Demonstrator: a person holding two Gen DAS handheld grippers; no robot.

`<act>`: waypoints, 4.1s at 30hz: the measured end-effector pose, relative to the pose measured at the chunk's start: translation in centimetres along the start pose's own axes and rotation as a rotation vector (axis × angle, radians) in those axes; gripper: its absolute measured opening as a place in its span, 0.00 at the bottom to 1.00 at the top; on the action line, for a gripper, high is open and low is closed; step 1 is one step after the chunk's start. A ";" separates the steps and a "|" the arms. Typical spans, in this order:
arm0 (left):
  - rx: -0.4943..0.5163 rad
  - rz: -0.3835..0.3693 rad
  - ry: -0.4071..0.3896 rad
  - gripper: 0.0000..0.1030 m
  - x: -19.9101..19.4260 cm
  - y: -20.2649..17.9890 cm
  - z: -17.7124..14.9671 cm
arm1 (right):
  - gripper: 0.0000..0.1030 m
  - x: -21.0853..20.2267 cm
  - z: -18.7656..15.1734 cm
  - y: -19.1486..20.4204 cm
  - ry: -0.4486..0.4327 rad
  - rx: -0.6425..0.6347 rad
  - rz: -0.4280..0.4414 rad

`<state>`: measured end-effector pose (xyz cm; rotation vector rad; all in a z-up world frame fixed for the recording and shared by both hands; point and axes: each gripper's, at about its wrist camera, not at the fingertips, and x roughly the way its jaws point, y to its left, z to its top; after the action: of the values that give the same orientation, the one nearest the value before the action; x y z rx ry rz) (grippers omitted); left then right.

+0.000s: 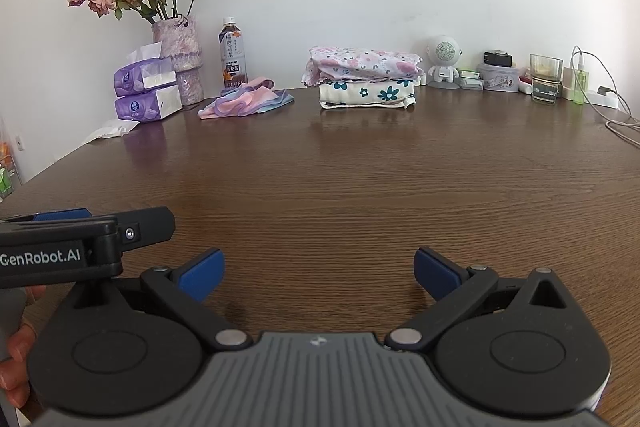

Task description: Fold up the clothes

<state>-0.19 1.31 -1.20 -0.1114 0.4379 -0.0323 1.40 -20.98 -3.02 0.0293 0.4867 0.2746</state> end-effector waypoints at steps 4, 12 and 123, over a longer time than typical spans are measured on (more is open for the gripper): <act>-0.006 -0.003 0.003 1.00 0.0 0.1 0.0 | 1.00 0.1 0.0 0.0 0.001 0.003 0.001; -0.018 0.001 0.014 1.00 0.0 -1.0 1.1 | 1.00 0.1 -0.1 -0.2 0.001 0.003 0.004; -0.073 0.037 0.047 1.00 10.5 6.5 13.0 | 1.00 9.7 10.1 3.5 0.040 -0.086 0.241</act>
<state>14.89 8.52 5.30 -0.1745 0.4880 0.0176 13.48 -14.67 1.82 -0.0011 0.5115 0.5333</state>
